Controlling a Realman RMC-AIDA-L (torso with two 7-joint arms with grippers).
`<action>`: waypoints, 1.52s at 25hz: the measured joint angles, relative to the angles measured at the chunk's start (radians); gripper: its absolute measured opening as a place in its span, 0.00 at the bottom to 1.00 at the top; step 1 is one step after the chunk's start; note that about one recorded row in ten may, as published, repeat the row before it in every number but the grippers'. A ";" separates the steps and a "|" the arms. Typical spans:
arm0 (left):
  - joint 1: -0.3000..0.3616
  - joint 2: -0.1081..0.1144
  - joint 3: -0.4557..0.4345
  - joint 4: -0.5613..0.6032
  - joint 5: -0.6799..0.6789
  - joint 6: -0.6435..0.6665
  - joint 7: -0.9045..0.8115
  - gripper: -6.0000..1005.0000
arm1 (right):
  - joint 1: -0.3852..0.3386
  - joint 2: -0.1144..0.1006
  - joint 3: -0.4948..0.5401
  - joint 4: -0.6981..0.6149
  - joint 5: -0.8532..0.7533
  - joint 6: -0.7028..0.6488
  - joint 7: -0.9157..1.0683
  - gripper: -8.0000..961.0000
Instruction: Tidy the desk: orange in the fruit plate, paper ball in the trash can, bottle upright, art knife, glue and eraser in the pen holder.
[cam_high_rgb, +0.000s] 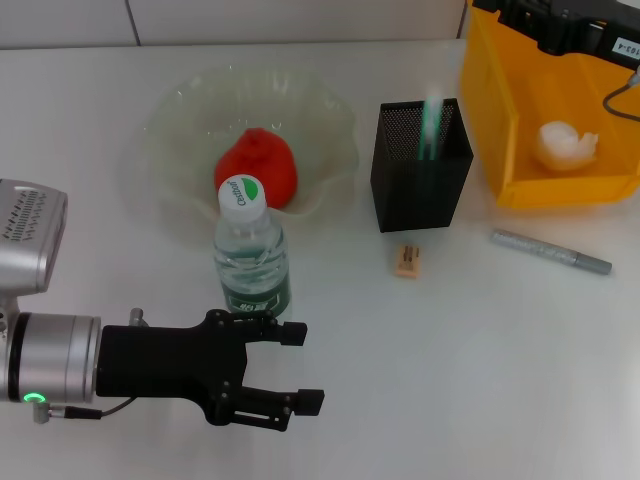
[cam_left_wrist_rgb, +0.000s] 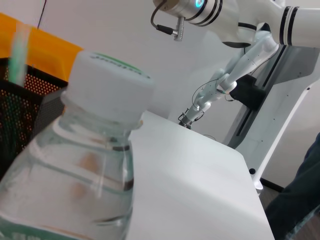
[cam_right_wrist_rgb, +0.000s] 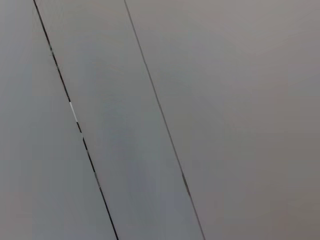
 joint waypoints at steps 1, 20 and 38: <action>0.000 0.000 0.000 0.000 0.000 0.000 0.000 0.87 | 0.000 0.000 0.000 0.000 0.000 0.000 0.000 0.16; -0.006 0.000 0.000 0.000 -0.001 0.000 0.004 0.87 | 0.109 -0.061 -0.219 -0.689 -0.667 -0.473 0.744 0.51; -0.006 -0.003 0.007 0.000 -0.001 -0.002 0.010 0.87 | 0.227 0.019 -0.708 -0.420 -0.977 -0.189 0.869 0.52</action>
